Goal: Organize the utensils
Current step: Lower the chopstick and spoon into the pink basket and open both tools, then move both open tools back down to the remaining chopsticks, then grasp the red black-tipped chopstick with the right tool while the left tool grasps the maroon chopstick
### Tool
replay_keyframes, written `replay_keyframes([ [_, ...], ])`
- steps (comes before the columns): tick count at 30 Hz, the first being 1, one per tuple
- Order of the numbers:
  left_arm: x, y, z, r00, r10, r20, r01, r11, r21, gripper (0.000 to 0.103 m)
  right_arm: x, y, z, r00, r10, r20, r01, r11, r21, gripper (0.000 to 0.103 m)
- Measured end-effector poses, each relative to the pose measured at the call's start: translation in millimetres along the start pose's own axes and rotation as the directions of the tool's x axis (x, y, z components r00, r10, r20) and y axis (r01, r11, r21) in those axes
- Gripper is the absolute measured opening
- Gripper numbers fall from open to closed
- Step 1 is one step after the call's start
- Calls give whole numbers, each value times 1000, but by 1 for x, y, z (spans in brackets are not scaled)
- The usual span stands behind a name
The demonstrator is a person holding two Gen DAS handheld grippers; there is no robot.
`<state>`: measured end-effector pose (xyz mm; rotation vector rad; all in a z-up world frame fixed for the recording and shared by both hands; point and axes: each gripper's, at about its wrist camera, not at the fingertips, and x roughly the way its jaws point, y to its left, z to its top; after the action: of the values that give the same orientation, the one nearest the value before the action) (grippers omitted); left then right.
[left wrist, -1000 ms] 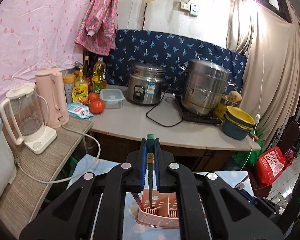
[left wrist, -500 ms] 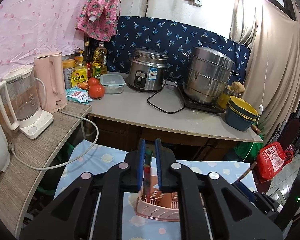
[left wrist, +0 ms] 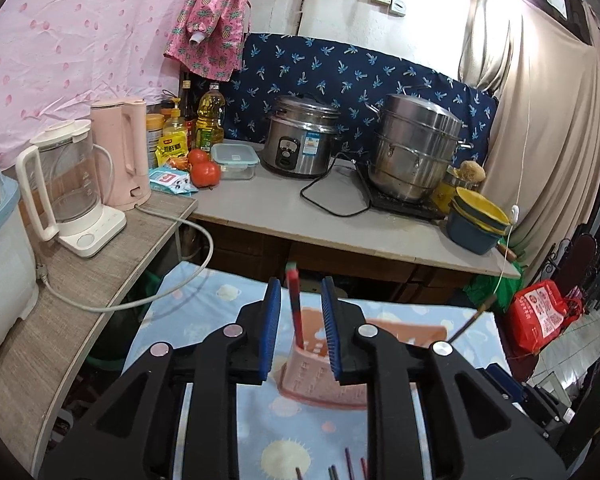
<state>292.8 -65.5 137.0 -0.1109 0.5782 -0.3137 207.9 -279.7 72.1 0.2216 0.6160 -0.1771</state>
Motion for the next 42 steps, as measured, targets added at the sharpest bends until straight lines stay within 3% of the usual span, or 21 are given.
replay_keyframes([
  [13,-39,6,-112,985,2,-172,0,1000,11,20,-62,-2,-96,995,-3,-101,3,1000,4,22],
  [28,-65,5,-258,914,-1,-406,13,1000,27,20,-90,8,-225,957,19,-288,-28,999,-30,22],
  [33,-74,3,-282,902,-13,-432,27,999,26,20,-94,15,-247,947,40,-318,-54,998,-36,22],
  [42,-78,2,-294,892,-20,-451,31,999,17,20,-91,20,-254,940,48,-337,-67,997,-47,22],
])
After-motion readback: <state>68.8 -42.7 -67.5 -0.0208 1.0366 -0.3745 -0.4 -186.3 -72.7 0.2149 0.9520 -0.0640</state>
